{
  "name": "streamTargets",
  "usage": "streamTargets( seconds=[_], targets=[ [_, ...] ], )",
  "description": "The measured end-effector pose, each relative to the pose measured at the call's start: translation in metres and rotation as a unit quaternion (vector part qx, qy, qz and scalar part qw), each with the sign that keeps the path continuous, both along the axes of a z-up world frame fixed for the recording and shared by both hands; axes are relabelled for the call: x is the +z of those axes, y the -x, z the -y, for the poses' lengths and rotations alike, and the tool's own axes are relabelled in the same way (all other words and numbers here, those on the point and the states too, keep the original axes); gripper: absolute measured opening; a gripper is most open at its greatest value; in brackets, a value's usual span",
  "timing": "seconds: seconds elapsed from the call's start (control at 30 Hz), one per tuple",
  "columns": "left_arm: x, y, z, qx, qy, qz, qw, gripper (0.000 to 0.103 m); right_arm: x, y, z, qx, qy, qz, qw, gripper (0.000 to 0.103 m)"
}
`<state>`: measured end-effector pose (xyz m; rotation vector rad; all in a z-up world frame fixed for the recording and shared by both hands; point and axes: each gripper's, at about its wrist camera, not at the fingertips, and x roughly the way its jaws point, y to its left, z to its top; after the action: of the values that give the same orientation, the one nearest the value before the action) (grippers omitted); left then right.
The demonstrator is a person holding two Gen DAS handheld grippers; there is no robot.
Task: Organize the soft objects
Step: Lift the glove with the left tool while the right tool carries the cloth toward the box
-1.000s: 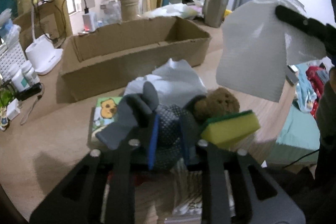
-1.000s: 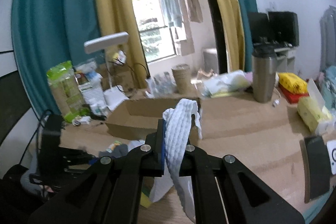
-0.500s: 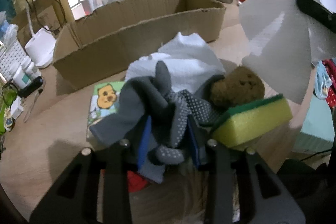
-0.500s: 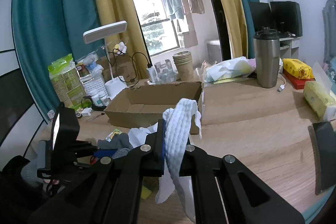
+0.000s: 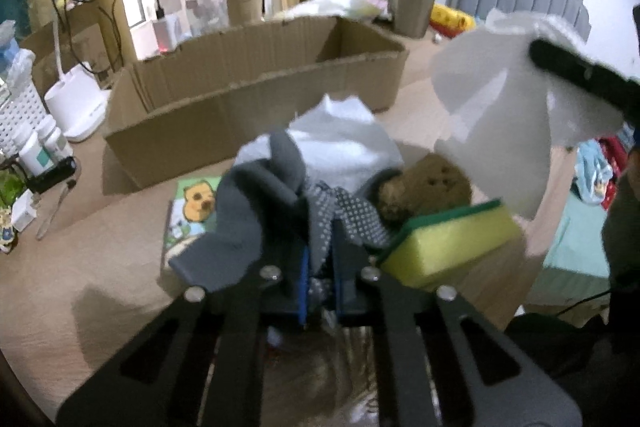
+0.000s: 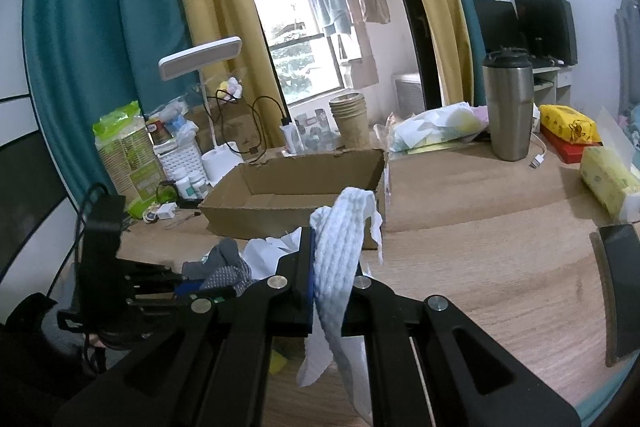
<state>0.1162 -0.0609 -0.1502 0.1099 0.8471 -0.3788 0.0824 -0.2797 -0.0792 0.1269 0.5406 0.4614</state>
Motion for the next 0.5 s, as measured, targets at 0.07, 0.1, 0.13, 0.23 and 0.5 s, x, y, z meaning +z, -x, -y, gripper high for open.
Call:
streamTargets(
  seconds=[0.07,0.1,0.13,0.23,0.5],
  targets=[
    [0.008,0.003,-0.003,0.001,0.011,0.008,0.9999,0.008,0.002,0.001,0.000,0.000,0.000,0.003,1.000,0.004],
    [0.011,0.005,-0.004,0.001,0.015,0.012,0.9998,0.008,0.003,0.001,0.000,0.000,0.000,0.005,1.000,0.004],
    [0.015,0.007,-0.005,0.000,0.020,0.017,0.9997,0.008,0.004,0.002,0.000,-0.001,0.001,0.006,1.000,0.004],
    [0.026,0.012,-0.010,0.000,0.031,0.032,0.9990,0.008,0.007,0.003,0.000,-0.001,0.002,0.010,1.000,0.004],
    [0.060,0.022,-0.022,0.013,0.065,0.082,0.9944,0.008,0.015,0.005,-0.003,0.001,0.006,0.019,1.000,0.004]
  ],
)
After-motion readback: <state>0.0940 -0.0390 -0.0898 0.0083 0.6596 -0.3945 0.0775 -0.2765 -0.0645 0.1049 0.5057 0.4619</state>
